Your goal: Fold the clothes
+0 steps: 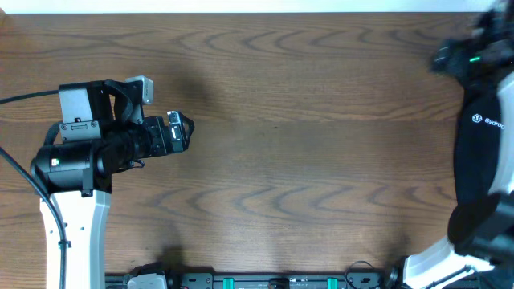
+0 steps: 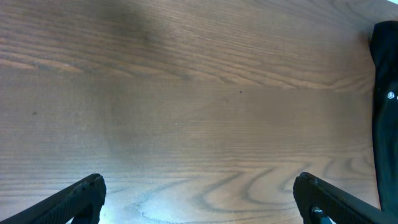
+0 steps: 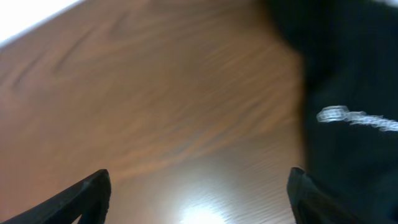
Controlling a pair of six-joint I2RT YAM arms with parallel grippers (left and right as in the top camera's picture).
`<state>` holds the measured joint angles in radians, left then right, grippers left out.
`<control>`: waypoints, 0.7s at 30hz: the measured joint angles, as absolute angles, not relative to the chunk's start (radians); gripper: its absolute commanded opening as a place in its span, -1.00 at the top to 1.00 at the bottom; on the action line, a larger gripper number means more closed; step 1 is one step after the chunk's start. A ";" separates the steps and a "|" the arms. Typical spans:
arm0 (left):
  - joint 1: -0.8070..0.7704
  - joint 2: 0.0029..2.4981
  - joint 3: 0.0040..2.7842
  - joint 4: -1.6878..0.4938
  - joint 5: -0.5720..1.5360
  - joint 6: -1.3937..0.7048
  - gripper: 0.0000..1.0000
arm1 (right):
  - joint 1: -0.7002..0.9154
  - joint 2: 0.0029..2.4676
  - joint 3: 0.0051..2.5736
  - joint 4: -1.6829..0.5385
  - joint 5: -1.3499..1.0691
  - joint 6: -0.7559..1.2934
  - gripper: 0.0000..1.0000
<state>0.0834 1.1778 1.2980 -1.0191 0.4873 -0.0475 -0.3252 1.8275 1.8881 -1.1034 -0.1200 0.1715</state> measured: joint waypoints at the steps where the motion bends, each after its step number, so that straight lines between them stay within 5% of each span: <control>1: 0.083 1.178 1.298 -1.019 0.487 -0.047 -0.96 | -0.361 1.854 1.921 -1.102 -0.115 0.174 -0.73; 11: 0.083 1.178 1.298 -1.019 0.487 -0.047 -0.96 | -0.677 2.013 2.000 -1.160 -0.084 0.210 -0.65; 18: 0.083 1.178 1.298 -1.019 0.487 -0.047 -0.96 | -0.853 2.048 2.000 -1.137 -0.070 0.227 -0.18; 21: 0.083 1.178 1.298 -1.019 0.487 -0.047 -0.96 | -0.885 2.055 2.000 -1.124 -0.036 0.242 -0.18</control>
